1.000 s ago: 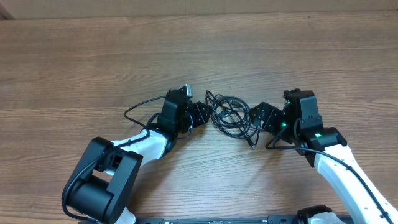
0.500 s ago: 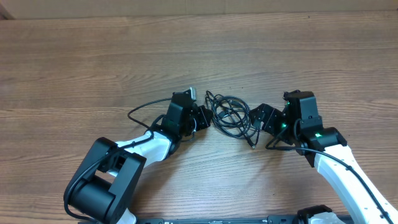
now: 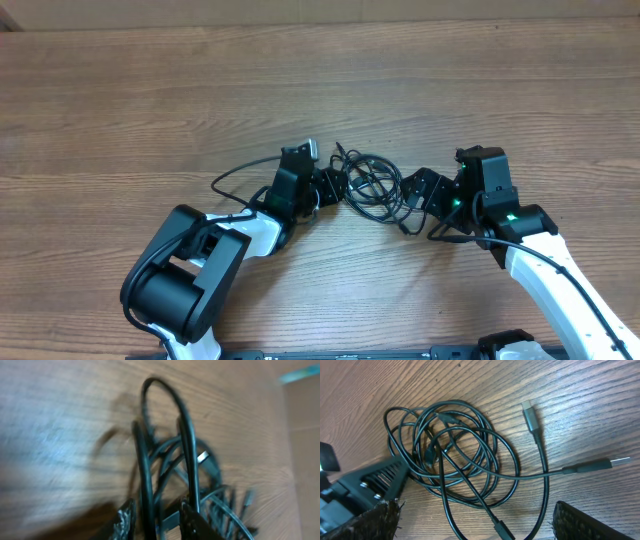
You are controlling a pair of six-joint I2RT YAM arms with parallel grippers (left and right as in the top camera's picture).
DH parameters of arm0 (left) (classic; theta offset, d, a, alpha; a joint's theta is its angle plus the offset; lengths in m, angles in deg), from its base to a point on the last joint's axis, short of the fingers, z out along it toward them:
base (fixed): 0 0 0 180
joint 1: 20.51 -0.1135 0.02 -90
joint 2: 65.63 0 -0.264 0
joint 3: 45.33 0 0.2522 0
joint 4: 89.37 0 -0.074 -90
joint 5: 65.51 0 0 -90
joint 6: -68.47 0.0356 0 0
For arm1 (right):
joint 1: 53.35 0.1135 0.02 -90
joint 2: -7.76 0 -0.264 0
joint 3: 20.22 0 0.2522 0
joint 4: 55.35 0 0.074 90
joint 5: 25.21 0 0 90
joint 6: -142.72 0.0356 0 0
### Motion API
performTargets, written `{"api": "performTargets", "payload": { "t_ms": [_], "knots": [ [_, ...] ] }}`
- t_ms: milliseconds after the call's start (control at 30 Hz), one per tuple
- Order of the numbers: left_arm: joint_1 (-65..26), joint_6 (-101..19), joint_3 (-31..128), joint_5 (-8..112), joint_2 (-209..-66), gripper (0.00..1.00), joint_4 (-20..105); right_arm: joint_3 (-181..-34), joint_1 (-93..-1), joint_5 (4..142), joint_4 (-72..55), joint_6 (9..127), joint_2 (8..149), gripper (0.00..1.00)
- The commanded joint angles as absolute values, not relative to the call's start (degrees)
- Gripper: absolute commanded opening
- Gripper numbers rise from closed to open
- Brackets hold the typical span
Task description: Untangle cables
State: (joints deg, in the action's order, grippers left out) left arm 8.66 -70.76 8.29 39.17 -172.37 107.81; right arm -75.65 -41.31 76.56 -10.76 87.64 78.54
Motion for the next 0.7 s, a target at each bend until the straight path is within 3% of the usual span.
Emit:
{"api": "performTargets", "payload": {
  "t_ms": [0,133,400,667],
  "knots": [
    [8.72,-69.73,8.75,39.04,-172.91,0.27,110.97,-75.95,-41.42,77.63,-10.98,87.86,78.61,0.96],
    [8.81,-69.25,8.75,38.88,-173.2,0.04,109.58,-75.95,-41.42,77.94,-10.94,87.83,78.61,0.95],
    [6.36,-63.11,8.77,45.9,-170.68,0.04,106.71,-75.95,-41.42,81.17,-10.37,87.22,78.61,0.96],
    [-5.75,-54.87,8.77,64.65,-149.74,0.04,91.96,-75.95,-39.17,94.11,-21.01,83.7,78.34,1.0]
  ]
}}
